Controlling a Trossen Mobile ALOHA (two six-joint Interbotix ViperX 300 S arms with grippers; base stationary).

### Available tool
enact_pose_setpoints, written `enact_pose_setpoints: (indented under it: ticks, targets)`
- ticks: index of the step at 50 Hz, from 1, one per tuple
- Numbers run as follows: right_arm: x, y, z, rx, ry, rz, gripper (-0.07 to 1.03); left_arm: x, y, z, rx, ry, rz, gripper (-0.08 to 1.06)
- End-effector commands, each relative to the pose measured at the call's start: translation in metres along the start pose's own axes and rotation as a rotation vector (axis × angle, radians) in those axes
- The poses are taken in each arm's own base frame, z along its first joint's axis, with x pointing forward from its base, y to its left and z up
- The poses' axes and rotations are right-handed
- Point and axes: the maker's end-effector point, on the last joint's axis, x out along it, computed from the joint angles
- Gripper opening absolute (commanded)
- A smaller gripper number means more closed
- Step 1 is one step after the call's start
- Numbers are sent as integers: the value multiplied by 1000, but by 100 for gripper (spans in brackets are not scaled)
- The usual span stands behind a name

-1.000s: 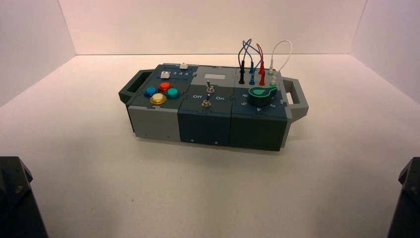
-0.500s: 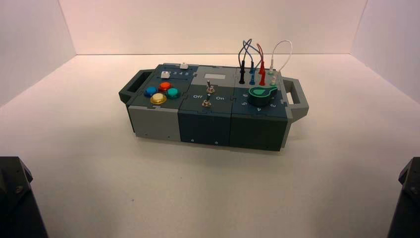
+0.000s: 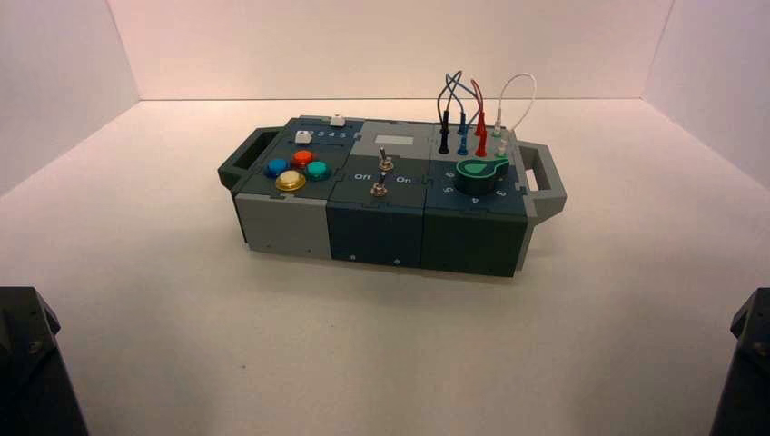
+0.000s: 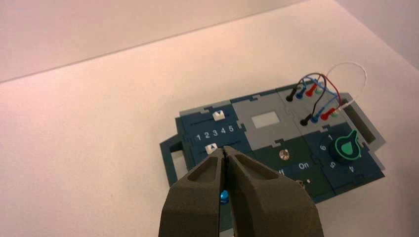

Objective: Pull the black wire.

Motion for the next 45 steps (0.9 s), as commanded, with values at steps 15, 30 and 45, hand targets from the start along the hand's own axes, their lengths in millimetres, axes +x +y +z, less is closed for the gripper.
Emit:
enact_pose_setpoints:
  ticks: [15, 30, 45]
  targets:
    - [33, 15, -10, -28, 186, 56, -2, 37, -37, 28, 59, 61, -92, -3]
    - [57, 20, -17, -40, 284, 67, -2, 74, -71, 35, 23, 101, -164, -3]
    - [69, 24, -11, -45, 293, 72, -2, 99, -110, 11, 6, 160, -225, -3]
